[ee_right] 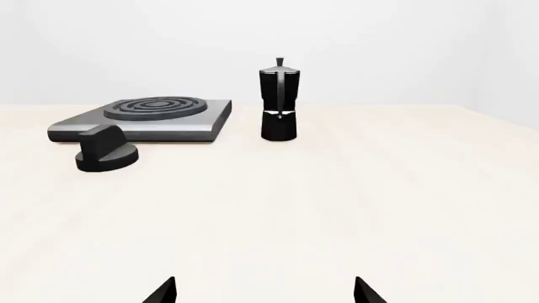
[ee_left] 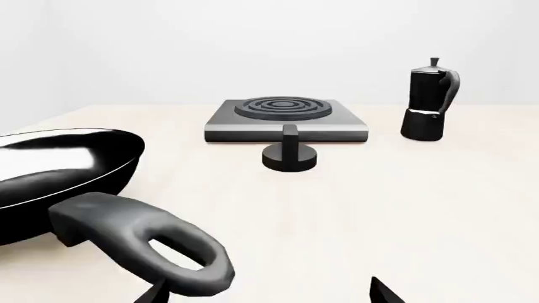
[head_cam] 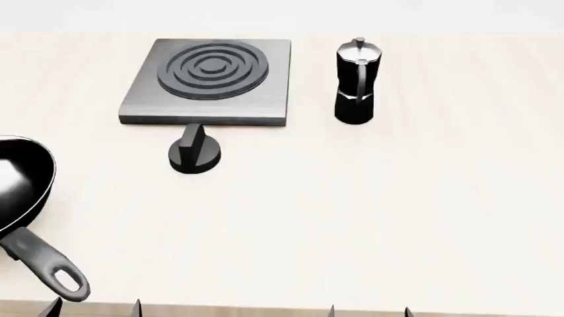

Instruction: Turn on the stove.

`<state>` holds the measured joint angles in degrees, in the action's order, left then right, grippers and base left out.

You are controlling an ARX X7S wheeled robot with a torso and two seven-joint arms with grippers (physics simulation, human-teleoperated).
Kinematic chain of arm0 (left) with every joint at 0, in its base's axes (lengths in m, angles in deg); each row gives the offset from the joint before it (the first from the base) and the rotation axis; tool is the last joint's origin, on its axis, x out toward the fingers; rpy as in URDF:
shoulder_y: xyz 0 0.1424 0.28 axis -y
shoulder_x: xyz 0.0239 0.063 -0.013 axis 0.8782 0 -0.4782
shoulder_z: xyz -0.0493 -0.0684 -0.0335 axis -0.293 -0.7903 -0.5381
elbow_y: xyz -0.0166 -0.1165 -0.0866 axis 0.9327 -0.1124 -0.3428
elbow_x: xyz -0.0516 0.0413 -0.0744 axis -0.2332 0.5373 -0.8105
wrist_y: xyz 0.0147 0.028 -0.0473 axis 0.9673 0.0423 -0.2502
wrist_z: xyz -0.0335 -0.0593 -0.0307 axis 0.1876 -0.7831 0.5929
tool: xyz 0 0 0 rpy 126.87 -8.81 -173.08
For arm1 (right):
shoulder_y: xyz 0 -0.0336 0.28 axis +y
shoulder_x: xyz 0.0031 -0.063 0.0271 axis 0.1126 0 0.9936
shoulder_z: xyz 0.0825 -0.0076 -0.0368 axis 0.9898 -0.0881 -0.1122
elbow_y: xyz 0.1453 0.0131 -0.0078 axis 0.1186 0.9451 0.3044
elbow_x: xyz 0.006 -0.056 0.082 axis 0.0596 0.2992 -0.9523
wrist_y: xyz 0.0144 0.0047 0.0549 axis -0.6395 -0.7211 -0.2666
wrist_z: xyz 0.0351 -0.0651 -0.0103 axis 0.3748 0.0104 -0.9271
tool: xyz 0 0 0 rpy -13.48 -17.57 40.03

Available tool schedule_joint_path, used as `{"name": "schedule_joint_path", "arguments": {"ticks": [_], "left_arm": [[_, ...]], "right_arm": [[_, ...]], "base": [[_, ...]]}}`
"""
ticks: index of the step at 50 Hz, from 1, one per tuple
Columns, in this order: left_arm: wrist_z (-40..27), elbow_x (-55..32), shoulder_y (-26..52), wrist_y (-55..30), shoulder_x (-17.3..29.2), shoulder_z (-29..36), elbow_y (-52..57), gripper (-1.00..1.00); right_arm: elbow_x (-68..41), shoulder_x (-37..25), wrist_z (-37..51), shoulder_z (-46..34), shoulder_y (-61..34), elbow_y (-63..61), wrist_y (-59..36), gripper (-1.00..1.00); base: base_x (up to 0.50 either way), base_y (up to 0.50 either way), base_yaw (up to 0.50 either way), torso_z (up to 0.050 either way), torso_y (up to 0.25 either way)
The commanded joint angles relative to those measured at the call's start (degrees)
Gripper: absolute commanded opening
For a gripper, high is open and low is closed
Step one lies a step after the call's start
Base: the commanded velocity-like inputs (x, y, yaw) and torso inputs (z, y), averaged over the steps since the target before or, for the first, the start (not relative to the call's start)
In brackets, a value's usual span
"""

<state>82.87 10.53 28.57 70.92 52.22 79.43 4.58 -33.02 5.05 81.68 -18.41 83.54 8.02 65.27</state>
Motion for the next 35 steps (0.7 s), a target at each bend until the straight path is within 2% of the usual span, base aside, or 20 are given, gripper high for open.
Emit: {"name": "schedule_joint_path", "arguments": {"ticks": [1,11,14,15,16,19,27,35], "left_arm": [[-1.0,-1.0,0.2,0.4,0.9,1.0,-0.6,1.00],[-3.2,-2.6,0.6,0.7,2.5,3.0,-1.4,1.00],[-5.1,-0.6,1.0,0.0,3.0,3.7,-2.1,1.00],[-5.1,-0.6,1.0,0.0,3.0,3.7,-2.1,1.00],[-2.2,1.6,0.0,0.0,0.6,0.9,-2.1,1.00],[-3.6,1.8,2.6,-1.5,1.3,1.0,-3.5,1.00],[-5.5,2.7,0.8,-0.8,2.6,3.6,-3.1,1.00],[-6.8,1.8,-1.2,-4.3,3.4,3.8,7.0,1.00]], "right_arm": [[-0.9,-0.9,1.1,-1.0,0.0,0.5,0.4,1.00],[-3.4,-2.5,3.2,-2.5,0.0,0.7,0.7,1.00],[-3.8,-2.8,3.6,-2.8,0.0,0.3,0.4,1.00],[-3.8,-2.8,3.6,-2.8,0.0,0.3,0.4,1.00],[-2.1,-1.0,1.6,-0.7,0.0,0.8,0.7,1.00],[-3.2,-1.4,2.8,-0.9,-0.3,5.4,2.6,1.00],[-4.0,-2.5,4.5,-2.7,1.3,1.4,1.8,1.00],[-5.8,-3.7,6.3,-2.8,3.6,-12.7,-2.4,1.00]], "base": [[0.00,0.00,0.00,0.000,0.000],[0.00,0.00,0.00,0.000,0.000],[0.00,0.00,0.00,0.000,0.000],[0.00,0.00,0.00,0.000,0.000],[0.00,0.00,0.00,0.000,0.000],[0.00,0.00,0.00,0.000,0.000],[0.00,0.00,0.00,0.000,0.000],[0.00,0.00,0.00,0.000,0.000]]}}
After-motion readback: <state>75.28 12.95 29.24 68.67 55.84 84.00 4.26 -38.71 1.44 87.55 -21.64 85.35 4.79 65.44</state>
